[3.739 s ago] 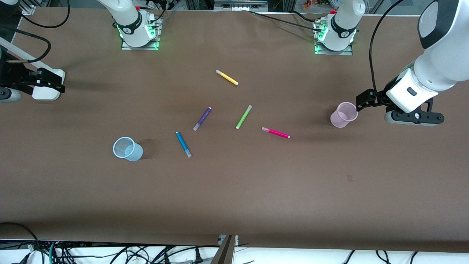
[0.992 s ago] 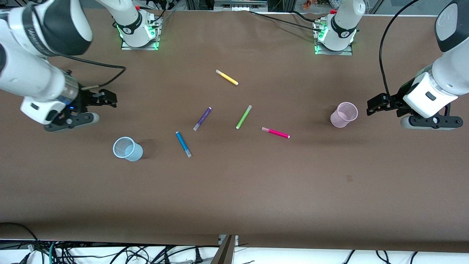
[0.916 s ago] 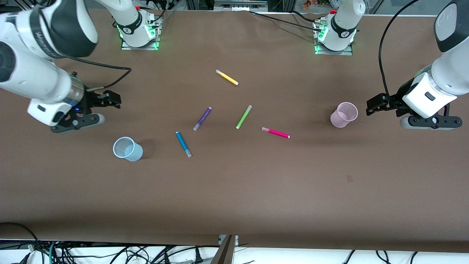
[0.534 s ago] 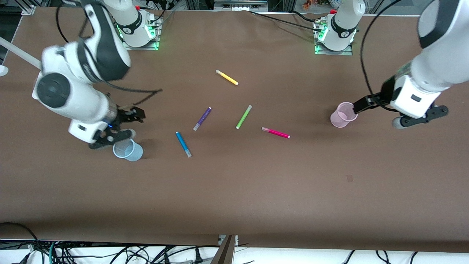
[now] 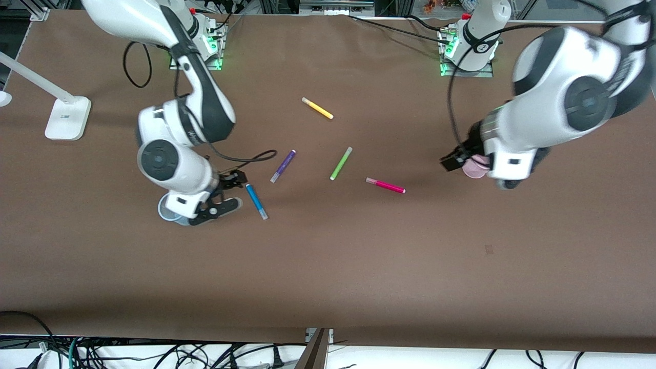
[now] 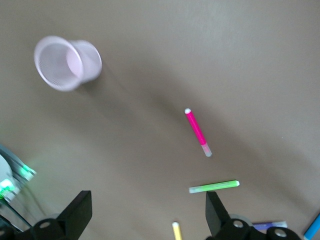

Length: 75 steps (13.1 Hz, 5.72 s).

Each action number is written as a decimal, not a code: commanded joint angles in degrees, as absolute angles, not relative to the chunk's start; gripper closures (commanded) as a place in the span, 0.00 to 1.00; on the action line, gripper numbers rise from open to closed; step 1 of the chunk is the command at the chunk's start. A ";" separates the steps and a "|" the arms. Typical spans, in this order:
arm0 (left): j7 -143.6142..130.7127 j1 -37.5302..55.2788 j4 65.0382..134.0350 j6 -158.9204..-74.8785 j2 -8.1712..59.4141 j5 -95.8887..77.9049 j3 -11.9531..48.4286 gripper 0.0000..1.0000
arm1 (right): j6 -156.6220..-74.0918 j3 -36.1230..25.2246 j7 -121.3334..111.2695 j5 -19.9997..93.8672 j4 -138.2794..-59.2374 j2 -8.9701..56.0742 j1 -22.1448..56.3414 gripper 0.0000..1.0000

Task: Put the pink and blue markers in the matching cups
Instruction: 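Reach the right gripper to the blue marker while the left gripper reaches the pink marker, then close the right gripper on the blue marker while the left gripper grasps pink, then carry the blue marker over the blue cup while the left gripper carries pink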

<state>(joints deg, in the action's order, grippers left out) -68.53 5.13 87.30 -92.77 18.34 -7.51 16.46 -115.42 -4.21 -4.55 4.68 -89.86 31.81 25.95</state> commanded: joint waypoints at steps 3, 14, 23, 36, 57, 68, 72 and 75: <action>-80.67 9.93 86.13 -97.72 25.30 -5.72 15.91 0.00 | -122.77 -4.39 -4.22 5.54 -88.94 38.57 28.30 0.00; -102.73 15.73 91.31 -115.47 36.74 1.41 15.38 0.00 | -134.47 -4.39 -3.78 6.06 -91.14 43.86 29.53 0.11; -113.55 18.36 93.59 -126.37 43.59 8.52 15.29 0.00 | -136.85 -4.39 -3.78 6.06 -90.97 45.00 30.15 0.71; -113.91 18.81 98.00 -127.27 40.70 10.55 15.29 0.15 | -130.88 -4.75 -13.76 6.06 -89.91 36.84 25.41 0.94; -114.43 18.72 102.74 -132.45 39.02 14.50 15.29 1.00 | -109.16 -5.62 -91.20 31.37 -93.16 27.42 10.64 0.93; -105.68 15.04 101.78 -122.89 28.76 14.24 15.91 1.00 | -97.65 -5.62 -115.74 44.90 -94.04 30.05 0.36 0.93; -91.53 12.67 101.43 -117.00 18.48 12.58 16.26 1.00 | -95.37 -5.54 -119.70 48.24 -94.04 31.37 -1.40 0.93; -74.95 10.03 101.43 -111.11 13.11 5.98 16.08 1.00 | -94.31 -5.45 -121.29 50.01 -93.96 32.08 -2.28 0.93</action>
<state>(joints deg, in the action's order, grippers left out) -85.05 12.27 99.98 -113.81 16.54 8.72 15.56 -95.47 -6.09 -119.53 47.51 -93.34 32.31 -1.03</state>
